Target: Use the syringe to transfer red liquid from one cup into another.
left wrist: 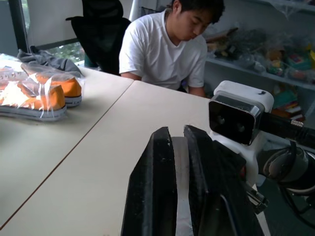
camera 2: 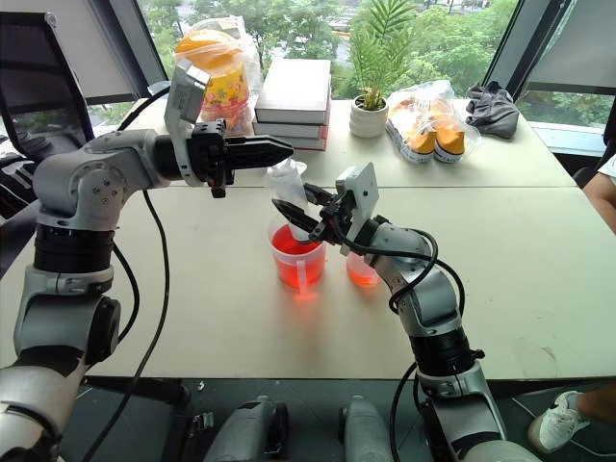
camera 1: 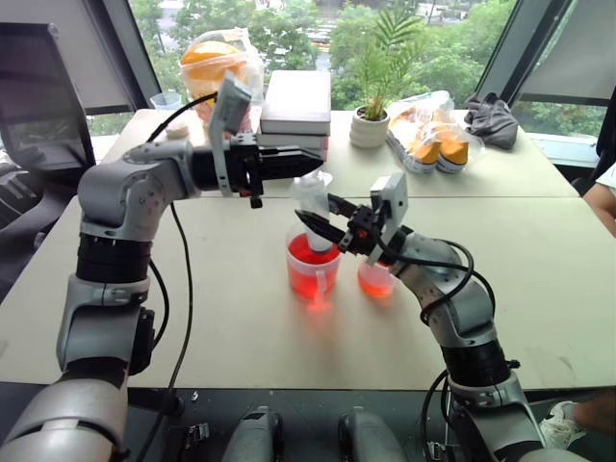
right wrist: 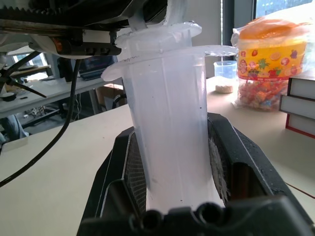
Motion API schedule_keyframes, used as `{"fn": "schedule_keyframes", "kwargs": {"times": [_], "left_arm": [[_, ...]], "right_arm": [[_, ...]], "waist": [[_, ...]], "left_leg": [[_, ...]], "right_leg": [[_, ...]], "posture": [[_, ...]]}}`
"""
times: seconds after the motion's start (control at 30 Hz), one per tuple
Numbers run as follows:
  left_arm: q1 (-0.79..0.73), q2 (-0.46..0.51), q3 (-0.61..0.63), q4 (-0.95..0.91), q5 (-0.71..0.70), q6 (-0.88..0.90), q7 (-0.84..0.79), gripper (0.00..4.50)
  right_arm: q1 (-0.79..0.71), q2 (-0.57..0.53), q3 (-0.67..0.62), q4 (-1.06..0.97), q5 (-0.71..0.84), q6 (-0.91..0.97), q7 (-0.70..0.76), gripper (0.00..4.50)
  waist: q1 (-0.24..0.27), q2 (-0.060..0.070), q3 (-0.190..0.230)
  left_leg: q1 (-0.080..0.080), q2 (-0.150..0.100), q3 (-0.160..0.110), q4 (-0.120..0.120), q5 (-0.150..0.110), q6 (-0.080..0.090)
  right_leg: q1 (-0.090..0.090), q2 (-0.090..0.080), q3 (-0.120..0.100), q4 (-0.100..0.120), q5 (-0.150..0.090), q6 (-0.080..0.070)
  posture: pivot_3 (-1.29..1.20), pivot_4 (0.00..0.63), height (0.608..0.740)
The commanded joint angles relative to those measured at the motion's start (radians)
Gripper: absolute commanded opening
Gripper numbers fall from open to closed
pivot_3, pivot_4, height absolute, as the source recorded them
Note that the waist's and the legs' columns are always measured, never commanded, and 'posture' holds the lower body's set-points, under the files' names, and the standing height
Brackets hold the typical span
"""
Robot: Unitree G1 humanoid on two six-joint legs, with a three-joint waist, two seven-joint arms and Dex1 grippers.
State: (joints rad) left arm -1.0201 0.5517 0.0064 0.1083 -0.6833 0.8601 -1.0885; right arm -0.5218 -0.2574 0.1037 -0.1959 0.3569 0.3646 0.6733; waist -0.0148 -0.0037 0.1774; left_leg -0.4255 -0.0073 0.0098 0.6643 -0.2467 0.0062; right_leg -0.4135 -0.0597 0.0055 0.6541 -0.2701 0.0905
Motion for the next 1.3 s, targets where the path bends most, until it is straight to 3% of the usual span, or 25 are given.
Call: {"fn": "schedule_keyframes", "kwargs": {"times": [0.03,0.7,1.3], "left_arm": [[-0.002,0.020,0.006,-0.042,-0.006,0.001,-0.015,0.03],[-0.164,0.036,0.038,0.125,0.082,-0.108,-0.002,0.03],[-0.194,0.038,0.039,0.168,0.106,-0.141,-0.012,0.03]], "right_arm": [[-0.020,-0.005,-0.012,-0.025,0.018,0.012,-0.002,1.38],[-0.011,-0.004,0.020,0.082,0.053,0.082,0.026,1.38],[-0.003,-0.022,0.025,0.075,0.051,0.073,0.038,1.38]], "waist": [[0.000,0.000,0.000],[0.001,0.000,0.000],[0.001,0.000,0.000]], "left_leg": [[0.000,0.000,0.000,0.000,0.000,0.000],[0.000,0.000,0.000,0.000,0.000,0.000],[0.000,0.000,0.000,0.000,0.000,0.000]], "right_leg": [[0.000,0.000,0.000,0.000,0.000,0.000],[0.000,0.000,0.000,0.000,0.000,0.000],[0.000,0.000,0.000,0.000,0.000,0.000]], "posture": [[0.00,0.150,0.740],[0.00,0.150,0.740],[0.00,0.150,0.740]]}}
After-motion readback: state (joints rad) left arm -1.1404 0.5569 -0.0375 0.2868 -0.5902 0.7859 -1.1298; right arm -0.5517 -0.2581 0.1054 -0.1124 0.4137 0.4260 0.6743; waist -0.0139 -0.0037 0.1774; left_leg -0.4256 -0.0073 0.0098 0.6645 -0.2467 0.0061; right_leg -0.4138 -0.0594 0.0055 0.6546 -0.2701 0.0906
